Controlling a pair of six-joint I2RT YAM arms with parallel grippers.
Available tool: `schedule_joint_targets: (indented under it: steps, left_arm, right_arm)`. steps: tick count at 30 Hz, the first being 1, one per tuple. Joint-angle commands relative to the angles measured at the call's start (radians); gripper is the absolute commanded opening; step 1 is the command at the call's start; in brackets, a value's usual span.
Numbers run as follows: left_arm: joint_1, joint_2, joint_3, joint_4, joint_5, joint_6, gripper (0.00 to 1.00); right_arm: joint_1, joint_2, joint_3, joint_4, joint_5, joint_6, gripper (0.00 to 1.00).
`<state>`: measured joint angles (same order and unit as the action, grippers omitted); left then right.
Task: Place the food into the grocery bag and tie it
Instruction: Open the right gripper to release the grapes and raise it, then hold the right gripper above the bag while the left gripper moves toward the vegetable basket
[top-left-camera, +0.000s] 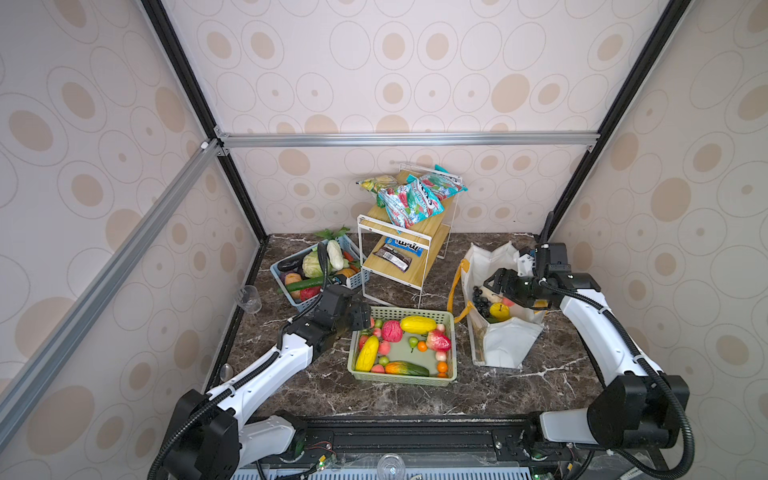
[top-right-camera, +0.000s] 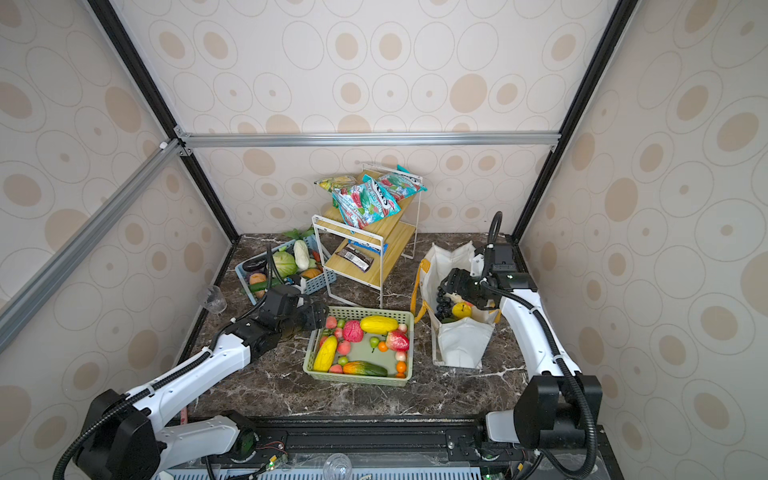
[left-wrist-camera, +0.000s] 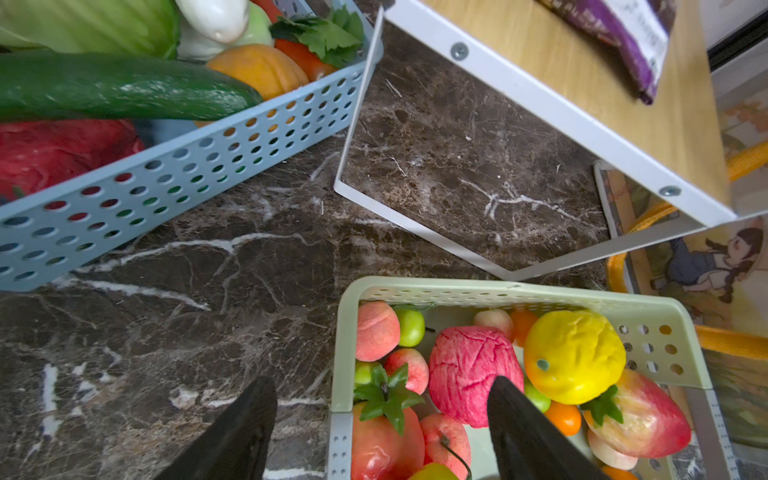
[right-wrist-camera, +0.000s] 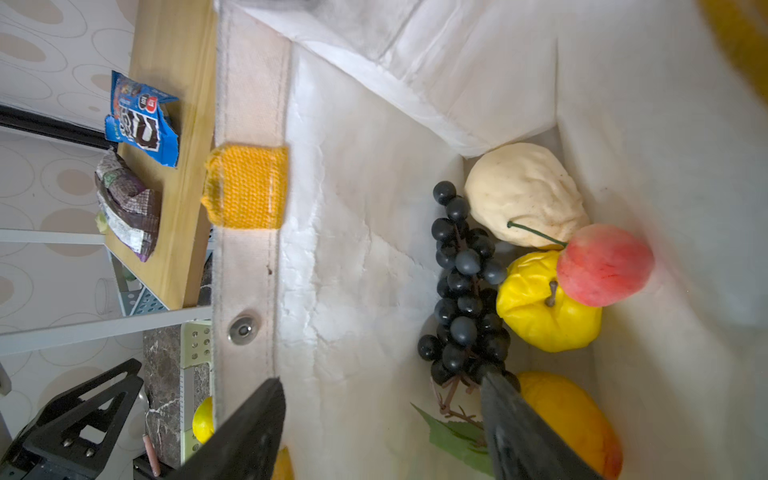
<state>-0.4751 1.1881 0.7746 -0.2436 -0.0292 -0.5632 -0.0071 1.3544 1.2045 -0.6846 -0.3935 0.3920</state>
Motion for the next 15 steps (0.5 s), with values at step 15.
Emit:
schedule_joint_targets:
  steps: [15]
  left_arm:
    - [0.084, 0.06, 0.136, -0.057, -0.084, 0.004, 0.8]
  right_arm:
    - [0.013, -0.126, 0.027, -0.035, -0.021, -0.014, 0.79]
